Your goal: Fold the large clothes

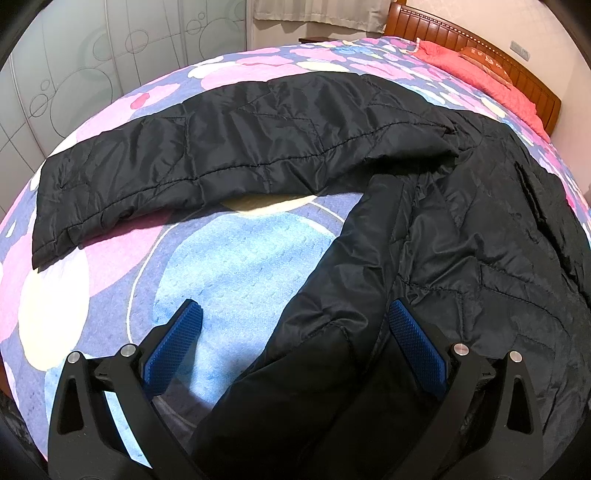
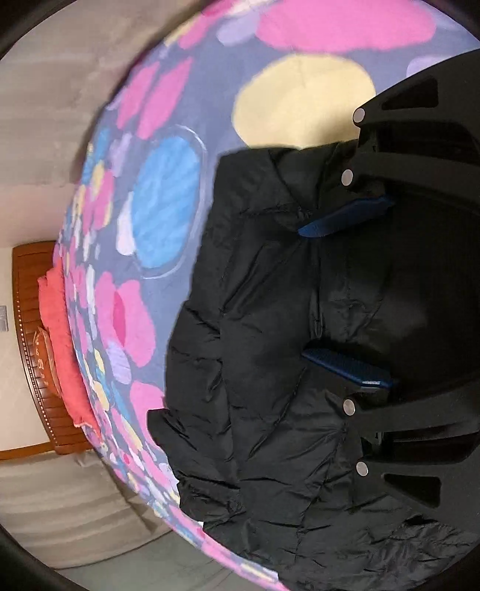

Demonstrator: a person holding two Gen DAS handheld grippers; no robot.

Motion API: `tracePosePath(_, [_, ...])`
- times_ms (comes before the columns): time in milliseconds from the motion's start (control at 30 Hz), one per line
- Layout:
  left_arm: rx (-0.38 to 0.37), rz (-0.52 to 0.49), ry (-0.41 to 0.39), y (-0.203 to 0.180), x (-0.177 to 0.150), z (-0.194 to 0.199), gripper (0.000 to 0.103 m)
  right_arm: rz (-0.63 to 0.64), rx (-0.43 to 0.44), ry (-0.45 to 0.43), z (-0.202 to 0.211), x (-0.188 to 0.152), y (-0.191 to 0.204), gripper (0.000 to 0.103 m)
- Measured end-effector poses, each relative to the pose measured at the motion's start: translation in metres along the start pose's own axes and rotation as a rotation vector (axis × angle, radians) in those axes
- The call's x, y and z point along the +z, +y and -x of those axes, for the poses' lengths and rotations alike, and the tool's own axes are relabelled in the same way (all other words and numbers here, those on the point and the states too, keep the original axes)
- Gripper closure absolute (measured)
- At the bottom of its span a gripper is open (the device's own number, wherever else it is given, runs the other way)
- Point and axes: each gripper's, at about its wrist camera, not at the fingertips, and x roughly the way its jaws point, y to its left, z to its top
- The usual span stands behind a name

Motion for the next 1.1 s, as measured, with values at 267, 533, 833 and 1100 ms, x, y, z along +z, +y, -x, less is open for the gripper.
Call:
tracePosePath(267, [0.006,-0.005,-0.001,-0.001,0.0,0.0,0.002,0.119,0.001,0.021,-0.004,-0.023,0.047,0.037])
tracePosePath(533, [0.009,-0.008,-0.003,-0.002,-0.001,-0.001,0.002,0.142,0.049,0.023,0.005,-0.03,0.067,0.036])
tracePosePath(833, [-0.001,-0.001,0.0,-0.002,0.0,-0.002,0.002,0.067,0.047,-0.048,0.049,-0.03,0.033,0.033])
tracePosePath(1100, [-0.005,0.001,0.002,-0.002,-0.001,-0.002,0.002,0.074,0.005,-0.024,0.022,-0.048,0.025,0.028])
